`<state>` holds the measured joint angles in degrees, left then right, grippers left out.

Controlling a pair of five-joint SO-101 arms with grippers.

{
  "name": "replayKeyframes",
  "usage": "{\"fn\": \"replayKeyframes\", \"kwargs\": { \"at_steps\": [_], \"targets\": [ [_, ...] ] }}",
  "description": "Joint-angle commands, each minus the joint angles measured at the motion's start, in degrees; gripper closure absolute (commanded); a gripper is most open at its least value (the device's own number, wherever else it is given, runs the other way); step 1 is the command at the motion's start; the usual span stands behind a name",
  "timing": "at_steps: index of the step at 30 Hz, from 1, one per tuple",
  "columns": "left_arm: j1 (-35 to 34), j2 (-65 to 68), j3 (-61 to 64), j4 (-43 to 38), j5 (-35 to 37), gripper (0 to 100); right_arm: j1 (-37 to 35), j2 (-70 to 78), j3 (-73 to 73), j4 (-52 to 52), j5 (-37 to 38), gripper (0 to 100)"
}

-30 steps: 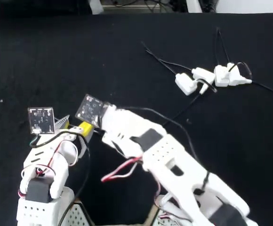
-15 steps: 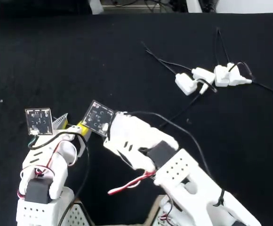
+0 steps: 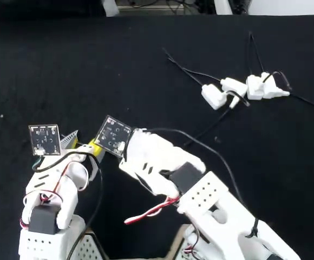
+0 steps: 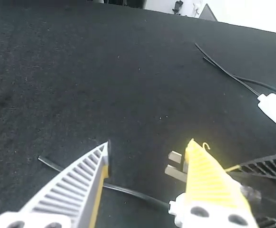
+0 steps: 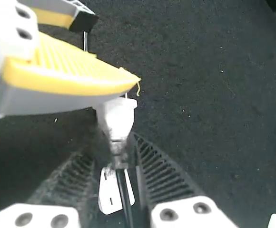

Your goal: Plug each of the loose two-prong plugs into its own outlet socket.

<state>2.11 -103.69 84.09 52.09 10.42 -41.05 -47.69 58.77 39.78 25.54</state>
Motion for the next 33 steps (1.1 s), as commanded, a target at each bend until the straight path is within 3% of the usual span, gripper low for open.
{"fn": "replayKeyframes", "kwargs": {
  "at_steps": [1,12,33],
  "targets": [
    [0.40,0.62,-0.22,0.62,-0.79,74,-0.44,-3.03,-3.12,0.09,-2.90,98.8],
    [0.40,0.62,-0.22,3.52,-0.79,74,-0.44,-3.03,-3.91,0.88,-10.99,98.8],
    [0.40,0.62,1.71,3.60,-3.25,74,-0.44,-3.03,-6.29,1.05,-14.07,98.8]
  ]
}}
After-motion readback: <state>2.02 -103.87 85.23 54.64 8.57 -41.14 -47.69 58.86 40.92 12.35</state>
